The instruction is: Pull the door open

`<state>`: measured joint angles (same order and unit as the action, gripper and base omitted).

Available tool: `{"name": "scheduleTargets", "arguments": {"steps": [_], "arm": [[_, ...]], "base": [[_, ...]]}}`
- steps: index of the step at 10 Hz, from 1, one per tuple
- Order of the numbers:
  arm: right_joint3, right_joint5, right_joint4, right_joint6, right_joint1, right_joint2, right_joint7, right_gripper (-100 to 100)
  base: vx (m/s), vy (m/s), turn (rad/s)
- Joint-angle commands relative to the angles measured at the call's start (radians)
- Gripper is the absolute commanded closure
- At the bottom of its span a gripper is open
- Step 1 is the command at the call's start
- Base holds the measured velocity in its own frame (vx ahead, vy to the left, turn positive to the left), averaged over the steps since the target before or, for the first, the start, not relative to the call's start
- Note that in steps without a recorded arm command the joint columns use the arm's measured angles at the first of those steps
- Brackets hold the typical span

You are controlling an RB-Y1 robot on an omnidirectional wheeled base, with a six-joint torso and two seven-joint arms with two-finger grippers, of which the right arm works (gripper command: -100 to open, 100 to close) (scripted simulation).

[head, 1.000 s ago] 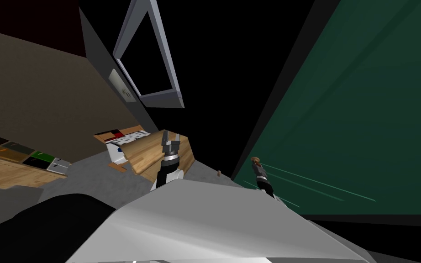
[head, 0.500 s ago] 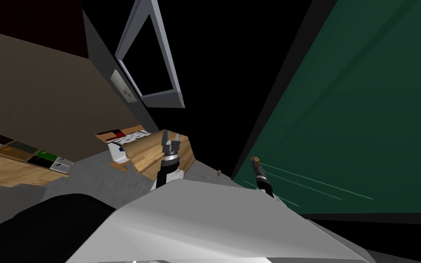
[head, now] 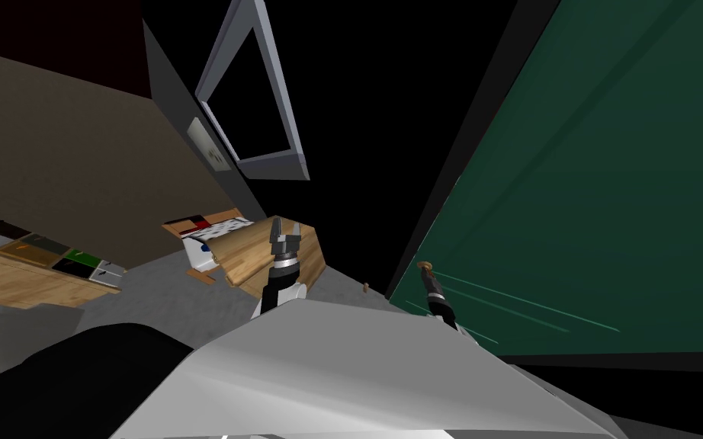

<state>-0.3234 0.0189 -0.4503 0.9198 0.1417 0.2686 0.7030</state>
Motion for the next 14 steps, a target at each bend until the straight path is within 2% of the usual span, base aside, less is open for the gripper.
{"name": "scheduleTargets", "arguments": {"steps": [1, 4, 5, 11, 12, 13, 14], "arm": [[0.009, -0.008, -0.005, -0.003, -0.003, -0.002, -0.050, 100], [0.023, -0.021, -0.005, -0.003, -0.002, 0.000, -0.127, 100], [0.023, -0.021, -0.005, -0.003, -0.002, 0.000, -0.134, 100], [0.052, -0.050, -0.006, -0.004, 0.000, 0.003, -0.295, 100], [0.052, -0.050, -0.006, -0.004, 0.000, 0.003, -0.300, 100], [0.060, -0.057, -0.007, -0.004, 0.000, 0.004, -0.338, 100], [0.060, -0.057, -0.007, -0.004, 0.000, 0.004, -0.341, 100]], "base": [[-0.019, -0.005, 0.011], [-0.026, -0.009, 0.011], [-0.020, -0.004, 0.004], [-0.024, -0.007, 0.009], [-0.020, -0.006, 0.007], [-0.023, -0.004, 0.007], [-0.019, -0.005, 0.009]]}}
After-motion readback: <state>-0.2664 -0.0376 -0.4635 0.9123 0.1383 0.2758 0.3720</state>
